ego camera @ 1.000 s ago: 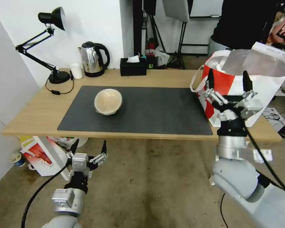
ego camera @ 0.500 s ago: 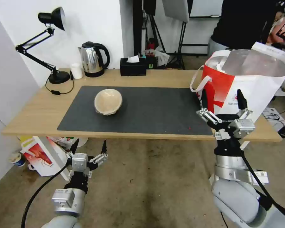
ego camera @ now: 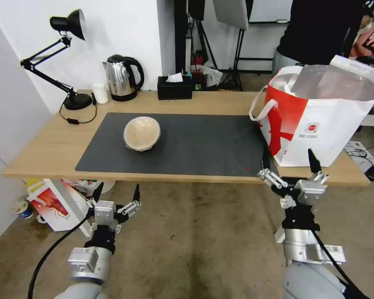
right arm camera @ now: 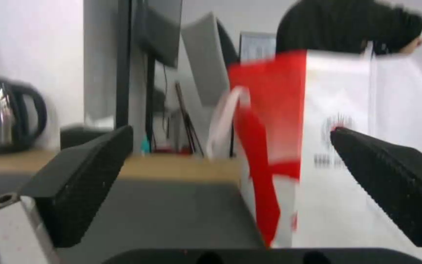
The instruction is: Pick up the trash from the table and place it into the takeout bag.
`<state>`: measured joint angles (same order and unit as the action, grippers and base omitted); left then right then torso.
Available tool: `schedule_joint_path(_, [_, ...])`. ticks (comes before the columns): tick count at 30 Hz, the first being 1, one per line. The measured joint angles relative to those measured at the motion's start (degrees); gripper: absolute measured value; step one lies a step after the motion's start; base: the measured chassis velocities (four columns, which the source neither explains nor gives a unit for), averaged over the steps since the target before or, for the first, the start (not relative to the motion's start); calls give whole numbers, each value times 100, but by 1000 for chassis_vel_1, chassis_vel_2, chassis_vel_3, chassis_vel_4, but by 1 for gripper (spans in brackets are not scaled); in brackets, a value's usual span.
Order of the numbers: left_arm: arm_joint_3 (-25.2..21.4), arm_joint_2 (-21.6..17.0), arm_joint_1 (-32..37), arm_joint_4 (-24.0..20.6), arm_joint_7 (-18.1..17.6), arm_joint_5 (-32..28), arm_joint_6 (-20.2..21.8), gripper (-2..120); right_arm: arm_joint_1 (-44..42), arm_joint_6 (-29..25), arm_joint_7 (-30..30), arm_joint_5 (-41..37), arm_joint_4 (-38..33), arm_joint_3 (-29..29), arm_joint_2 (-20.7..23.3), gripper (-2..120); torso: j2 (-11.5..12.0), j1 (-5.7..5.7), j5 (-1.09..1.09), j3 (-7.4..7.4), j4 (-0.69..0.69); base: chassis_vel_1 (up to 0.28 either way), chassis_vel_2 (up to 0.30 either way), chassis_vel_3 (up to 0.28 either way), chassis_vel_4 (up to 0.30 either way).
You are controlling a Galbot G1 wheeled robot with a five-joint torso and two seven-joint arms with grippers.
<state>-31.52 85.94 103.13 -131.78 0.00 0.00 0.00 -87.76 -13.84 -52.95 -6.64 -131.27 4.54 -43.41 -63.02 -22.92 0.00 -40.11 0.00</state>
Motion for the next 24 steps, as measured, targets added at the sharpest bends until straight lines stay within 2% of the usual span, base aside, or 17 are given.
schedule_joint_path(13, [0, 0, 0, 0, 0, 0, 0, 100, -187, 184, -224, -158, 222, -236, -25, 100, 0, 0, 0, 0, 0, 0, 0, 0, 0])
schedule_joint_path(24, [0, 0, 0, 0, 0, 0, 0, 100, -258, 62, -131, -139, 476, -230, -29, 100, 0, 0, 0, 0, 0, 0, 0, 0, 0])
